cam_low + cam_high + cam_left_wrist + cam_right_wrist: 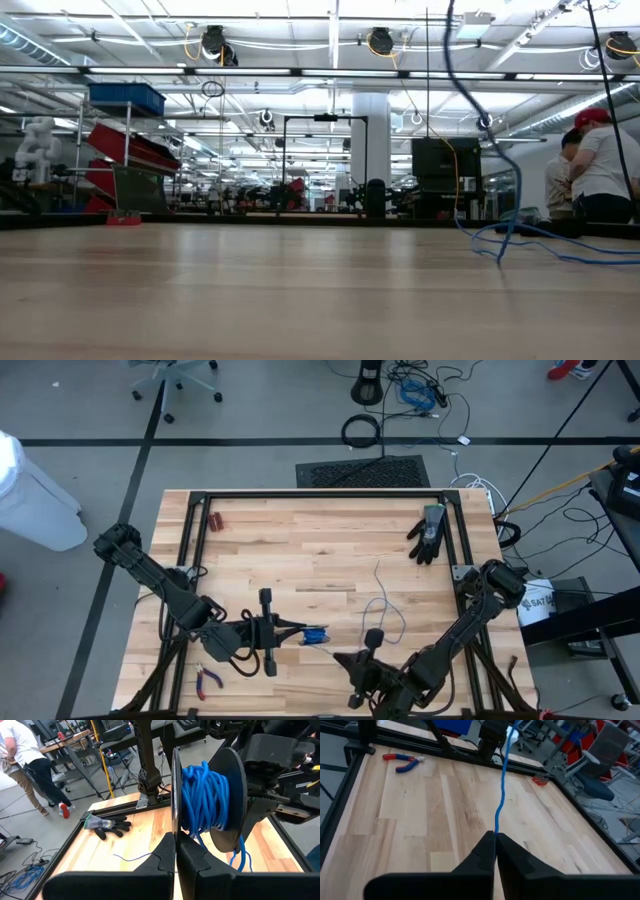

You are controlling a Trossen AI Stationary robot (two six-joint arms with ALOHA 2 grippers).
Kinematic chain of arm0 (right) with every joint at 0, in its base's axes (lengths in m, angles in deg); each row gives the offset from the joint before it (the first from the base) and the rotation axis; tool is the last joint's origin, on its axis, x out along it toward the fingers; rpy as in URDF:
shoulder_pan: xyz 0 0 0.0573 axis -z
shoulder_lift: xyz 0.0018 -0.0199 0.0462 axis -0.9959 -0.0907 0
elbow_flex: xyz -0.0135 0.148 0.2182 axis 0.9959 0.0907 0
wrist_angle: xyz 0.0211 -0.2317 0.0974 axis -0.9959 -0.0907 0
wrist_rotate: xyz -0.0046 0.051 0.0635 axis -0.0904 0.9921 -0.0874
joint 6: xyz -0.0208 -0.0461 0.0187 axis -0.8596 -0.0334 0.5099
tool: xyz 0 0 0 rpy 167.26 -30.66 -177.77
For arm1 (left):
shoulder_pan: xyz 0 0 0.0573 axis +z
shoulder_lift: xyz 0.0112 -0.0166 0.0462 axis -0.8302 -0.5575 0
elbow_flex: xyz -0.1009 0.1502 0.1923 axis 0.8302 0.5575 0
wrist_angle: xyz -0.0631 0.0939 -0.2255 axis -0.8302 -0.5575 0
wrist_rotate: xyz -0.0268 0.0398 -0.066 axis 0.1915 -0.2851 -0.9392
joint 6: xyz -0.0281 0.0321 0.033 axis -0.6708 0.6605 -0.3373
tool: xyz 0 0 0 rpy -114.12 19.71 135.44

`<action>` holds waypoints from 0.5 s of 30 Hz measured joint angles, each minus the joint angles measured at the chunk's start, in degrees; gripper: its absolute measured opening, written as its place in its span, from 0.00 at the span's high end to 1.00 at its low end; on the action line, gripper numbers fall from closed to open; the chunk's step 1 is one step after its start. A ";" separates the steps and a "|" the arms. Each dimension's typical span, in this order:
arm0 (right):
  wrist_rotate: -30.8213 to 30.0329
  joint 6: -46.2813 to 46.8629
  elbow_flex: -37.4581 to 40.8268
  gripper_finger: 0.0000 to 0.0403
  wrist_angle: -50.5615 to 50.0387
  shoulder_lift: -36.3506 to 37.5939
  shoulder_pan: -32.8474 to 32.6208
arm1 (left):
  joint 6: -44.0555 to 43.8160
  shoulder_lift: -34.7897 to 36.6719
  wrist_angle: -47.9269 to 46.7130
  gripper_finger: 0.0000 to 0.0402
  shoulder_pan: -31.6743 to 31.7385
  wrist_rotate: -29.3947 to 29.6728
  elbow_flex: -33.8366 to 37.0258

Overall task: Coil cords
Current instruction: Coil the green wire onto a spool

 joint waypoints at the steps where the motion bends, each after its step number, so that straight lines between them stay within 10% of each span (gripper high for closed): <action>1: 0.44 0.00 0.00 0.99 0.02 0.00 0.12 | 0.00 0.00 0.05 0.98 0.00 0.00 0.00; 15: 2.12 1.29 0.00 0.73 -0.30 0.04 1.77 | 0.00 0.00 0.15 0.98 -0.01 0.00 0.00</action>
